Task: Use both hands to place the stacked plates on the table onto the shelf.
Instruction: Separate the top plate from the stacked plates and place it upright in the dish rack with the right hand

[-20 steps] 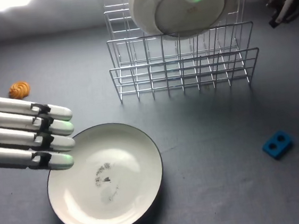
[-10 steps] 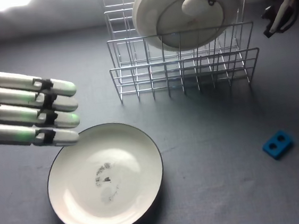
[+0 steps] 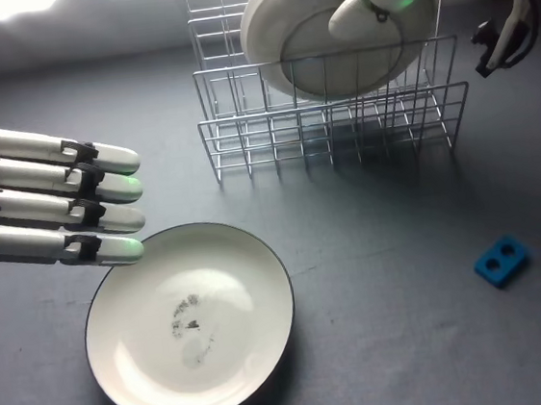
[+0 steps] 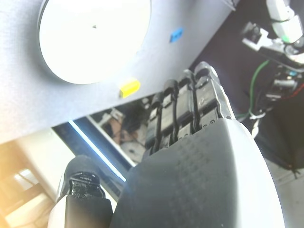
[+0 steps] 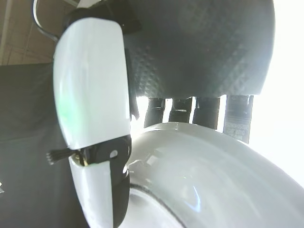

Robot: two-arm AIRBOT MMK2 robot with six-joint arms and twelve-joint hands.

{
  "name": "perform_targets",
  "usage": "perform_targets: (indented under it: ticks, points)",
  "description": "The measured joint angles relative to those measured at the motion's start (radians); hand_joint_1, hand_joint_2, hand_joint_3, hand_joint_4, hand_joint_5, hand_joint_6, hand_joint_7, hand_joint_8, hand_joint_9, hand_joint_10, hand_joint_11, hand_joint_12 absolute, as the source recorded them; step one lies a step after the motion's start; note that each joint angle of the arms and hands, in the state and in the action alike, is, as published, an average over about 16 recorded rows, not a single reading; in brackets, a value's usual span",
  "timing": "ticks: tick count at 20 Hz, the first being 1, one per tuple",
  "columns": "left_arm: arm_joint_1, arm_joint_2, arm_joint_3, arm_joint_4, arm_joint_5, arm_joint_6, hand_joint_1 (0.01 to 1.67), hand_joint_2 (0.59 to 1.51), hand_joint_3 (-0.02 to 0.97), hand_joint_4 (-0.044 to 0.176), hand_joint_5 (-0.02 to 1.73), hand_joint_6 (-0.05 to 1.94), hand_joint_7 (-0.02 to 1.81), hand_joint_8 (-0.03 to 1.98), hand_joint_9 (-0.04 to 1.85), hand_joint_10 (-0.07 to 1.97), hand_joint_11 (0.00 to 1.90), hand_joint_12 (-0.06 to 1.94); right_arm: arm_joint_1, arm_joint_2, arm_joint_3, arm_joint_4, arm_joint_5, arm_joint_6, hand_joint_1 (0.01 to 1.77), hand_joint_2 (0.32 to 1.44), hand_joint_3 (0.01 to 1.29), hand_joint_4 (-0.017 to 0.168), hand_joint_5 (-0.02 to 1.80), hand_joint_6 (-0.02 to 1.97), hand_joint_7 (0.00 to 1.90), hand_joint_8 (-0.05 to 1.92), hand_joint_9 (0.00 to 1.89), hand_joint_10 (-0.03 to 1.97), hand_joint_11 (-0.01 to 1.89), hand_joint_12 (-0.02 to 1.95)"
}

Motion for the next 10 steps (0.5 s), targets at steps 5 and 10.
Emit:
perform_targets:
  ticks: [5,10]
  points:
    - [0.023,-0.002,0.007,0.004,-0.033,0.002,0.02,1.122,0.014,0.006,0.08,0.01,0.11,0.00,0.05,0.01,0.02,0.00,-0.008,0.000,0.001,0.001,0.009,-0.006,1.24,0.97,0.01,0.009,1.00,0.81,1.17,0.64,1.33,0.02,0.91,1.03]
    - [0.052,-0.006,0.014,0.012,-0.060,0.007,0.02,1.122,0.014,0.006,0.08,0.01,0.11,0.00,0.06,0.01,0.02,0.00,-0.013,0.001,-0.001,0.002,0.016,-0.012,1.24,0.98,0.01,0.009,0.99,0.81,1.16,0.61,1.33,0.02,0.92,1.03]
